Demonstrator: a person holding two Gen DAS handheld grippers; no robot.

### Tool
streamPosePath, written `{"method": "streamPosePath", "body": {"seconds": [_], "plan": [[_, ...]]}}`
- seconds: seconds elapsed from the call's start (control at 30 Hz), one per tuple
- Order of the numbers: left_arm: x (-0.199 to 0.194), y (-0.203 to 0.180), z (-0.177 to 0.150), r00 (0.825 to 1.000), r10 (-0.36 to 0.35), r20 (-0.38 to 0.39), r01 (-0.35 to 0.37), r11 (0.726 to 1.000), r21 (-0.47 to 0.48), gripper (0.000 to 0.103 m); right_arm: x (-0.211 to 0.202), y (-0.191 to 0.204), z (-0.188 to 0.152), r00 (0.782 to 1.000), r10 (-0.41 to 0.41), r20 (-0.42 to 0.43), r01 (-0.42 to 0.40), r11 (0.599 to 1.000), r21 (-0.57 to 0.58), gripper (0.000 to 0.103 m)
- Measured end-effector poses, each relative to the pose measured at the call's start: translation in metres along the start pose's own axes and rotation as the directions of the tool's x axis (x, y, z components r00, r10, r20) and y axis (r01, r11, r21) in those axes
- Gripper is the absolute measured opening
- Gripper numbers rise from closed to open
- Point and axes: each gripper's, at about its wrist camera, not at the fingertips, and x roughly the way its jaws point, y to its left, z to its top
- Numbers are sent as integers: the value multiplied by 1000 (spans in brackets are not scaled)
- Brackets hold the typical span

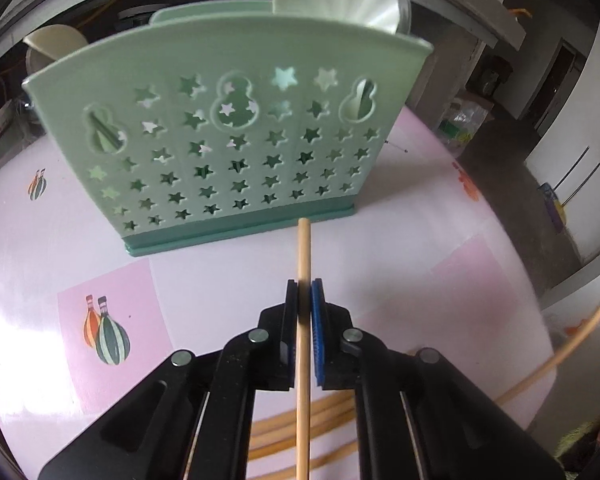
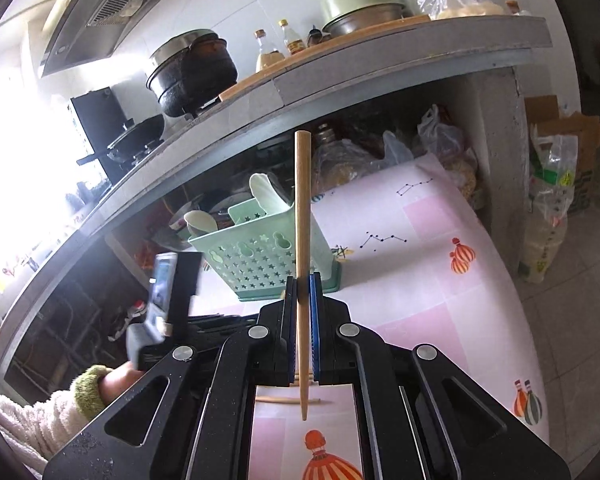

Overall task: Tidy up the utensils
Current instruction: 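Close the left tool on the chopstick and lift it upright, then insert the chopstick into the holder with the left tool while the right tool carries its own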

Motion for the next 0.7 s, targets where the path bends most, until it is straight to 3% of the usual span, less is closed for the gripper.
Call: {"method": "streamPosePath", "body": {"seconds": [0.13,0.27,0.37,0.5,0.7], "plan": [[-59,16,-5,990,-46,133,53,998,-44,6,2,9,-4,1000,-10,-3,10,1000,-19,4],[-122,31,1,955,-112,273,135,988,-68,6,5,18,-4,1000,-5,-5,4,999,-34,4],[-164,43,16,907,-133,399,181,980,-86,6,8,26,-5,1000,8,-12,-9,999,-43,4],[-206,53,40,826,-129,549,211,974,-88,6,11,36,-5,1000,18,-16,-19,998,-58,4],[-238,65,80,729,-116,675,229,970,-81,6,13,43,-5,1000,10,-19,-11,997,-75,4]]}}
